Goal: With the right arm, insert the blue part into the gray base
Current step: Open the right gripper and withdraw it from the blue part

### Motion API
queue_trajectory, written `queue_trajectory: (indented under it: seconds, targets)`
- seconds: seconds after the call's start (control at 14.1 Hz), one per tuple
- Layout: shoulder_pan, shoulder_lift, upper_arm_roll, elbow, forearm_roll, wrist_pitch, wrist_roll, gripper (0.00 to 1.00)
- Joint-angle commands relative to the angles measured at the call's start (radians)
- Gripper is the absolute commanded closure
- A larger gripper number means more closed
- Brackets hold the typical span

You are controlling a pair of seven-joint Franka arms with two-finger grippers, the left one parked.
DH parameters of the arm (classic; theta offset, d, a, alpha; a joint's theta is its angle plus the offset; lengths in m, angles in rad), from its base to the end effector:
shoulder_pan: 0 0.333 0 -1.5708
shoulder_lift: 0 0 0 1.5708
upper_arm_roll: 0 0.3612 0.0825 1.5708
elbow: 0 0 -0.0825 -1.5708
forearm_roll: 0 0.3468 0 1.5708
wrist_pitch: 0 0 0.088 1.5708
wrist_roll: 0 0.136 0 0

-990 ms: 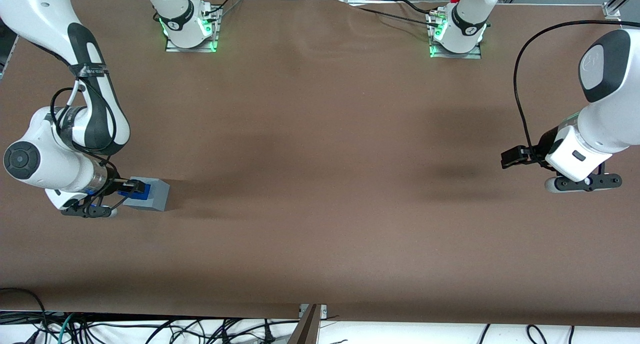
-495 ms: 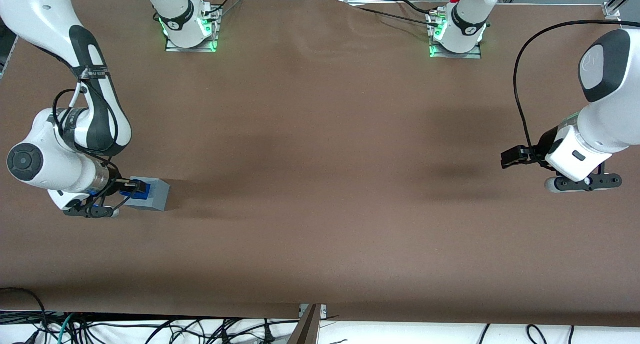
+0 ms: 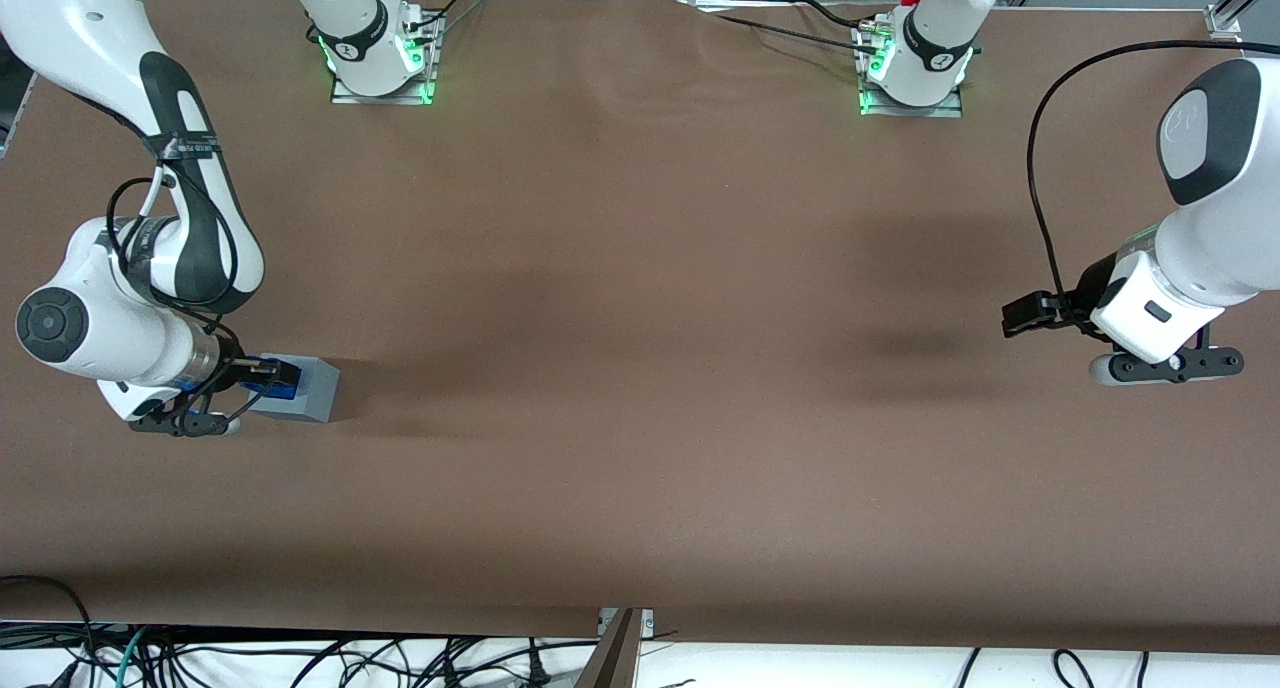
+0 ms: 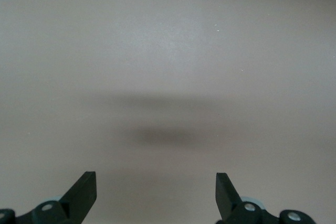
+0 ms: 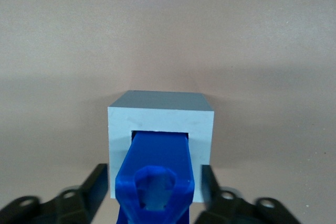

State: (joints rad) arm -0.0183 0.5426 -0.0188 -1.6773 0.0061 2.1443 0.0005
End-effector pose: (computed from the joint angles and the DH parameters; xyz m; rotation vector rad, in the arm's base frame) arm 0.6604 -0.0225 0.3136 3.1353 -0.0608 -0.1186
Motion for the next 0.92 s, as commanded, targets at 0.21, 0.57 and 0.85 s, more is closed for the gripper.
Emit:
queue_trajectory:
  seconds: [0.21,0.57,0.85]
  targets:
    - [-0.003,-0.058,0.007,0.019,0.015,-0.065,-0.025,0.01]
    - [0.001,-0.258,0.016,0.024,0.015,-0.312,-0.016,0.01]
    - [0.001,-0.352,0.017,0.115,0.012,-0.515,-0.027,0.01]
